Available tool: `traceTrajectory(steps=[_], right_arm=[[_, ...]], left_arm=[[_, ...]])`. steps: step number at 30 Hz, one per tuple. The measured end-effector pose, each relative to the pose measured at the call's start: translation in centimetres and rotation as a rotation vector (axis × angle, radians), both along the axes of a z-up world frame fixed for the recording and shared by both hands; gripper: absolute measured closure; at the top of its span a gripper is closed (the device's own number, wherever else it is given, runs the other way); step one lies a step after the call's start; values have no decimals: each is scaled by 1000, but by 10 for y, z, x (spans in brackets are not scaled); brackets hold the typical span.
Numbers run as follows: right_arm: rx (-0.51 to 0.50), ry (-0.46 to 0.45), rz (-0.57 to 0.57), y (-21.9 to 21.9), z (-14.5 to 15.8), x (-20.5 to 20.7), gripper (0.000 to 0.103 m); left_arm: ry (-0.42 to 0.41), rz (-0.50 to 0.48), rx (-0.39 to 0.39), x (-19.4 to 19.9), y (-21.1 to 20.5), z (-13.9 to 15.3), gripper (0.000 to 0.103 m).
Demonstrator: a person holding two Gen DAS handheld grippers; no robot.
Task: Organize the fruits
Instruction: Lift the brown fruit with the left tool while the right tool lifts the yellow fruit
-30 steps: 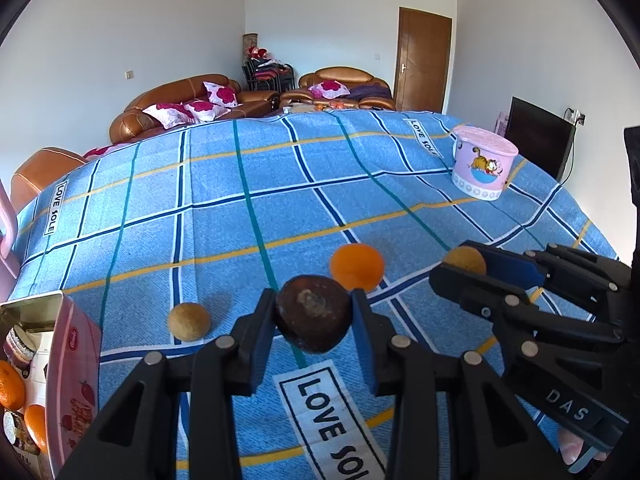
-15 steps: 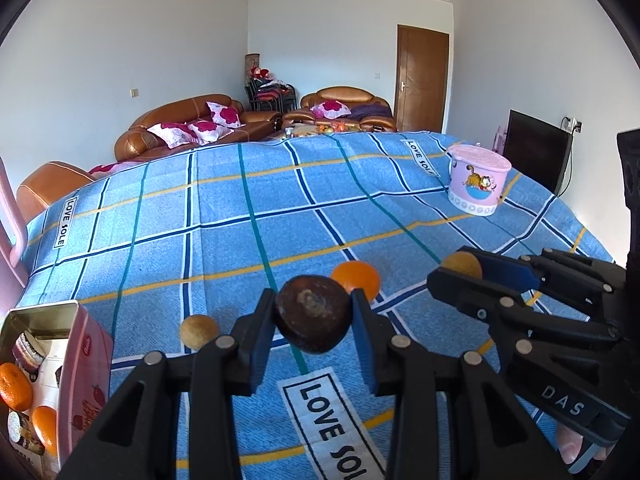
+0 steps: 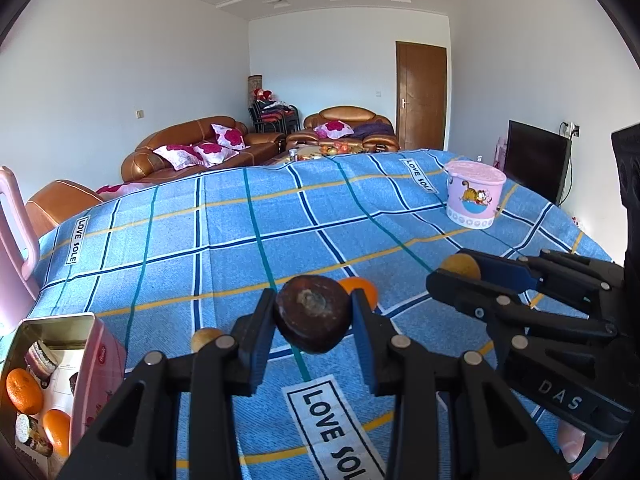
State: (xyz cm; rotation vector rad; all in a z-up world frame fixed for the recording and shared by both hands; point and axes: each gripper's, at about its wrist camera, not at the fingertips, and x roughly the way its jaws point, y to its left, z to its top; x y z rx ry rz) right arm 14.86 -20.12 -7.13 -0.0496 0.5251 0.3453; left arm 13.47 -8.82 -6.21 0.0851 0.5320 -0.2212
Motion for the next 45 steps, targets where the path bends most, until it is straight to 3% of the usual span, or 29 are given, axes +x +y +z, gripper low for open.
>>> traceTrajectory(steps=[45], right_arm=[[34, -173, 8, -7, 13, -28, 75]], left_arm=[[-192, 68, 4, -32, 6, 15, 64]])
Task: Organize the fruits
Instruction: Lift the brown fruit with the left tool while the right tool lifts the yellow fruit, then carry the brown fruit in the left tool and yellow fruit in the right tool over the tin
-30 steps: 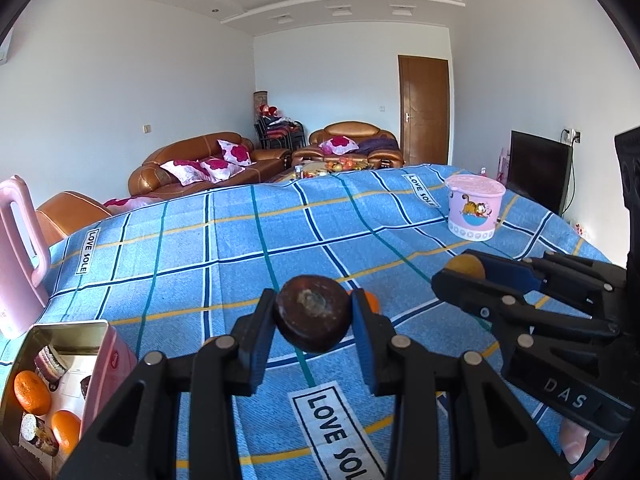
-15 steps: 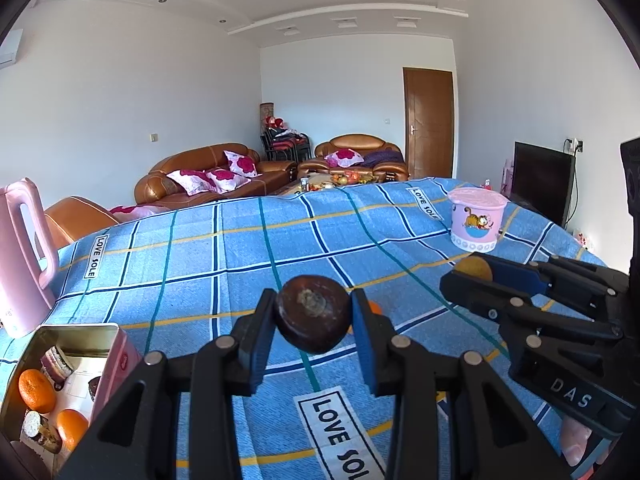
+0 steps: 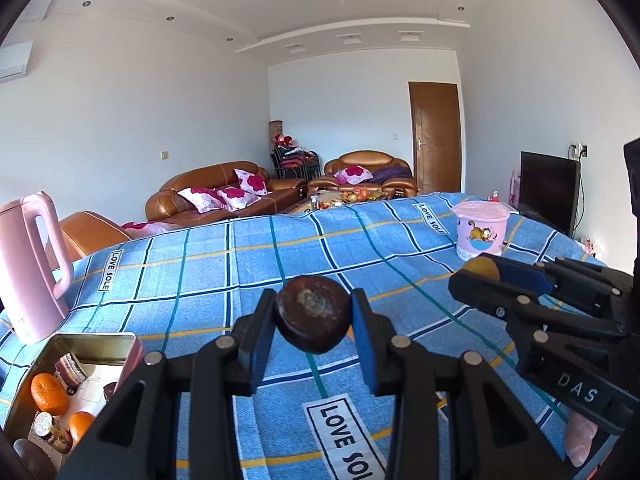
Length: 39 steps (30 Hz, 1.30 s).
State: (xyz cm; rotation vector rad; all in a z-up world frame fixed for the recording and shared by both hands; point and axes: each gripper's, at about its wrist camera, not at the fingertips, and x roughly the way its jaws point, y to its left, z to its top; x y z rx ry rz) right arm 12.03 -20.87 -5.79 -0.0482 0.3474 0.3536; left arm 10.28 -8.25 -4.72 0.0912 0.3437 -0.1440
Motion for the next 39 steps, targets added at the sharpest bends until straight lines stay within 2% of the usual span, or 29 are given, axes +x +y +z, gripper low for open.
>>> traceTrajectory(steps=[13, 22, 28, 39], right_arm=[[7, -11, 5, 2, 1, -4, 75], [8, -14, 49, 23, 2, -10, 75], [10, -9, 88, 39, 5, -12, 75], [0, -16, 196, 88, 17, -15, 75]], left_arm=[[-2, 16, 3, -7, 7, 1, 65], [10, 39, -7, -14, 24, 1, 65], [9, 68, -21, -23, 44, 6, 65], [34, 178, -55, -38, 100, 14, 65]])
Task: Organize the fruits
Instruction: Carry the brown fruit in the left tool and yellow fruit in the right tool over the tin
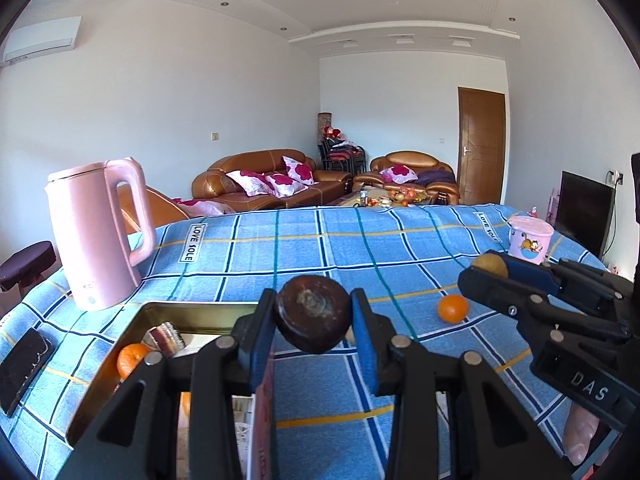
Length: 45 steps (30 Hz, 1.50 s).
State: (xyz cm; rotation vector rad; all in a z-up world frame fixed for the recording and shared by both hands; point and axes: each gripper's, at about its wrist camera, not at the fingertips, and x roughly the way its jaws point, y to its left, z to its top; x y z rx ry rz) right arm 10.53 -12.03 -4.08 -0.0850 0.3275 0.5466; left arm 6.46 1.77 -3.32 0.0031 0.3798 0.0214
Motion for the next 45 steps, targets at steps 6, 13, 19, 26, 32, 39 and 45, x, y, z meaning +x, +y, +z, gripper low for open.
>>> traceTrajectory(steps=[6, 13, 19, 26, 32, 39, 45], right_arm=[[1, 10, 58, 29, 3, 0, 75], [-23, 16, 138, 67, 2, -5, 75], [-53, 29, 204, 103, -4, -10, 75], [-100, 54, 266, 137, -17, -14, 75], [-141, 99, 294, 152, -30, -13, 75], [-176, 137, 315, 160, -39, -11, 75], [-183, 157, 325, 162, -40, -9, 75]], left_arm=[[22, 52, -10, -9, 29, -1, 65], [62, 120, -32, -19, 73, -10, 65], [113, 168, -69, -23, 106, -21, 65], [150, 168, -97, -26, 120, -31, 65], [161, 167, -90, -27, 121, -34, 65], [187, 168, -84, -25, 121, -40, 65], [203, 165, -79, -23, 120, -44, 64]])
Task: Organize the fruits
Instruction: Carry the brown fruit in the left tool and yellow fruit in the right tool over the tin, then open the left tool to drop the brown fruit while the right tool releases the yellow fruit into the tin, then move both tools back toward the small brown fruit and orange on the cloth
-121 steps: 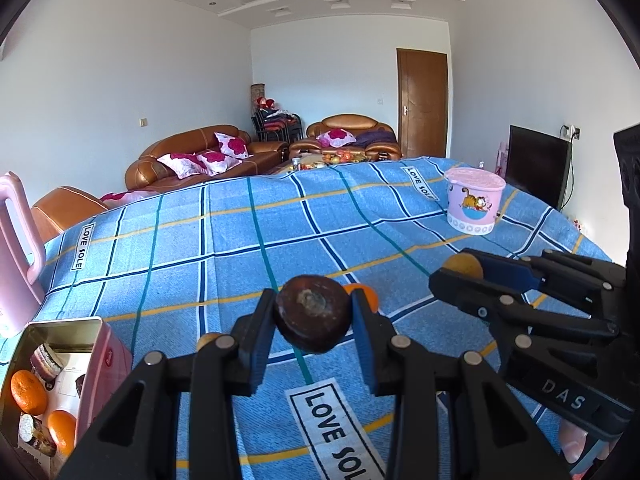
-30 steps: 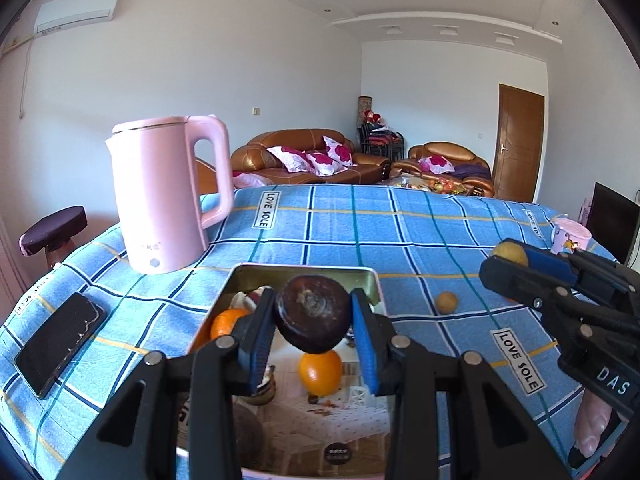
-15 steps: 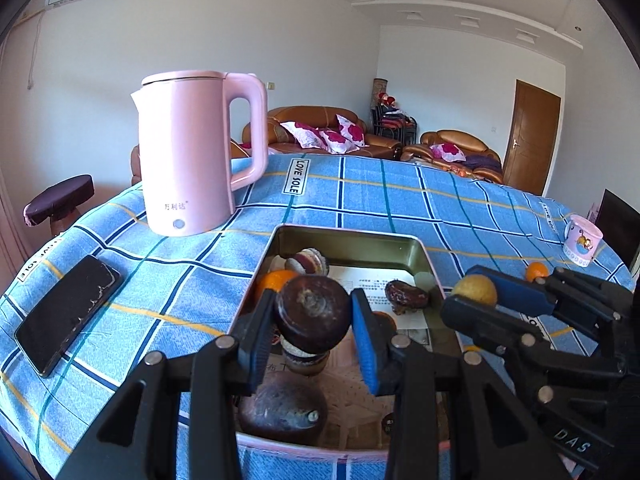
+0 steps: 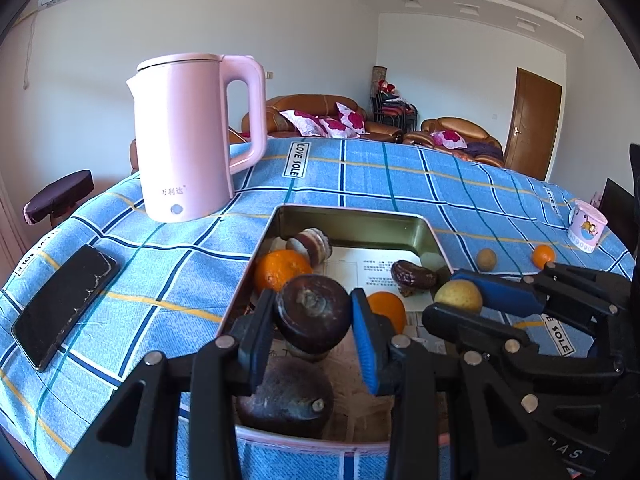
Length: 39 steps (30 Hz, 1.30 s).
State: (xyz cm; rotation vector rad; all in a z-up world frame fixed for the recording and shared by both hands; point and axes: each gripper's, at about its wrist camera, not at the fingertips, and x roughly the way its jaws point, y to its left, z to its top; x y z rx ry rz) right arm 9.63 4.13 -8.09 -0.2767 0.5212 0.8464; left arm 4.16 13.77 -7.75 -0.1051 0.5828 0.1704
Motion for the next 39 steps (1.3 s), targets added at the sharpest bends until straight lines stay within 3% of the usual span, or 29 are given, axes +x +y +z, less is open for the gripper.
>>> traceTrajectory(steps=[12, 14, 17, 19, 23, 29, 35, 39], right_arm=[[-17, 25, 27, 5, -3, 2, 74], [-22, 21, 27, 6, -3, 2, 70], [-13, 24, 22, 4, -2, 2, 65], [-4, 24, 16, 1, -1, 3, 64], [2, -7, -13, -9, 2, -1, 63], [30, -37, -77, -41, 10, 0, 52], [29, -52, -199, -92, 16, 17, 51], [30, -35, -344, -139, 19, 40, 51]], left_arm=[[6, 5, 8, 0, -1, -1, 64], [3, 11, 12, -1, 0, -1, 63], [-4, 21, 21, -3, 1, 2, 52], [-18, 30, 23, -6, 1, 5, 37], [-61, 15, 8, -12, -3, 15, 28], [-98, -27, 25, -10, -30, 30, 25], [-109, -102, 49, 7, -70, 40, 24], [-103, -148, 81, 23, -100, 42, 22]])
